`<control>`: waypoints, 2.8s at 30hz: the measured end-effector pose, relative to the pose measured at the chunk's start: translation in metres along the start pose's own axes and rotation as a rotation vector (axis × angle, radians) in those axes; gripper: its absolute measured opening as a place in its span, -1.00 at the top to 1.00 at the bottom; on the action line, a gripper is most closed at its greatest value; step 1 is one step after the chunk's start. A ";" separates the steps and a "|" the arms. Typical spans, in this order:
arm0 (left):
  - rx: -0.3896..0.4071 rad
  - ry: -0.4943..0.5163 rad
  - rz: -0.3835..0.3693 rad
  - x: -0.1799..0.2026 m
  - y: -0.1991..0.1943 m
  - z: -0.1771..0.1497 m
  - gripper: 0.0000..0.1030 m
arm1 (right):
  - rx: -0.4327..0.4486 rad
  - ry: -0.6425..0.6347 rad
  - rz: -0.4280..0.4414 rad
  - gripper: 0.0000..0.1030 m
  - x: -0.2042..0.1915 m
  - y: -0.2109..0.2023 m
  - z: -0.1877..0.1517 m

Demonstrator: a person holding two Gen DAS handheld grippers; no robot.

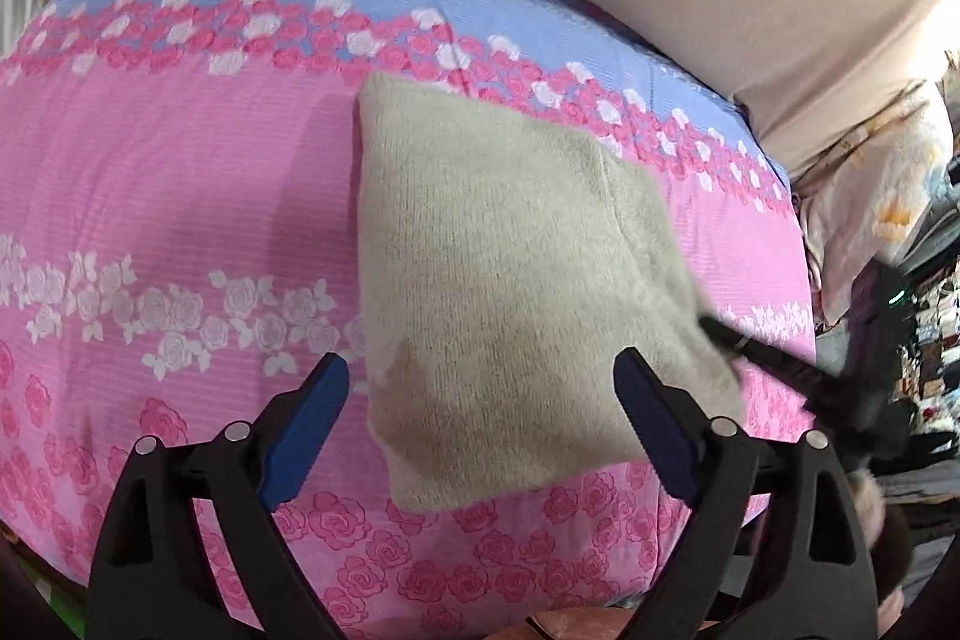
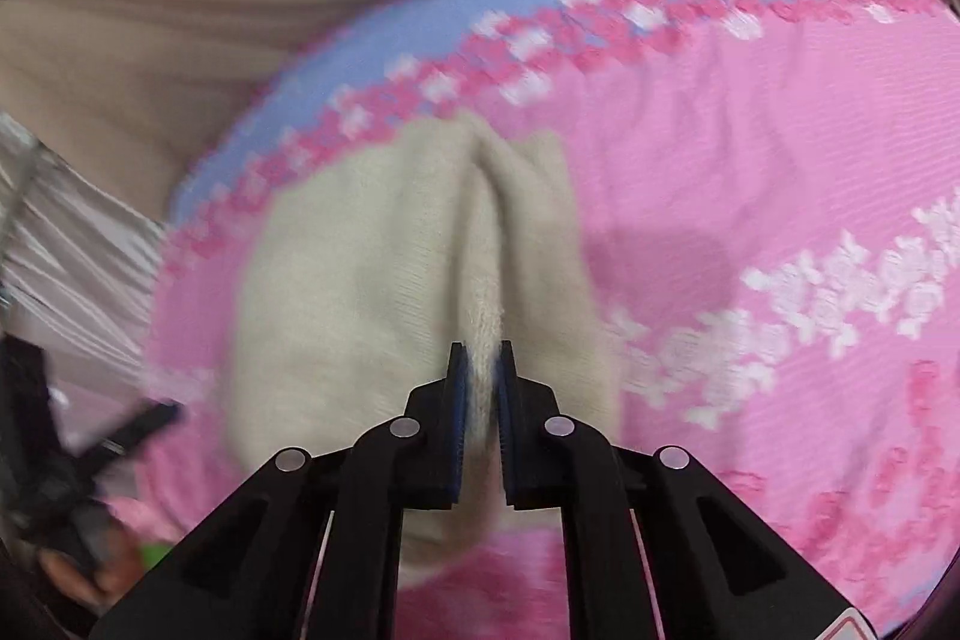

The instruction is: Fold small clothes

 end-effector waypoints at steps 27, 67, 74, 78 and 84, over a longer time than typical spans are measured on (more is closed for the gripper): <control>-0.046 -0.055 -0.006 -0.011 0.029 0.007 -0.73 | 0.029 -0.006 0.000 0.38 0.001 0.003 0.000; -0.230 -0.233 -0.125 -0.076 0.055 -0.006 -0.37 | -0.020 0.152 0.148 -0.16 -0.027 0.024 -0.013; -0.214 -0.276 -0.201 -0.079 0.074 -0.008 -0.47 | -0.036 0.167 0.226 0.02 -0.034 0.054 0.008; -0.192 -0.167 -0.213 -0.048 0.062 0.004 0.14 | 0.036 0.081 0.231 0.33 -0.050 0.019 0.019; -0.113 -0.085 -0.379 0.019 0.012 0.025 0.15 | 0.187 0.085 0.234 0.33 -0.029 -0.068 0.041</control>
Point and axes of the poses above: each gripper's, at about its wrist camera, not at the fingertips, and y roughly the way its jaws point, x to its right, z to its top, the point moved 4 cm from there along y, roughly the way its jaws point, and after that the axes turned 3 degrees about x, right-handed, at the moved point
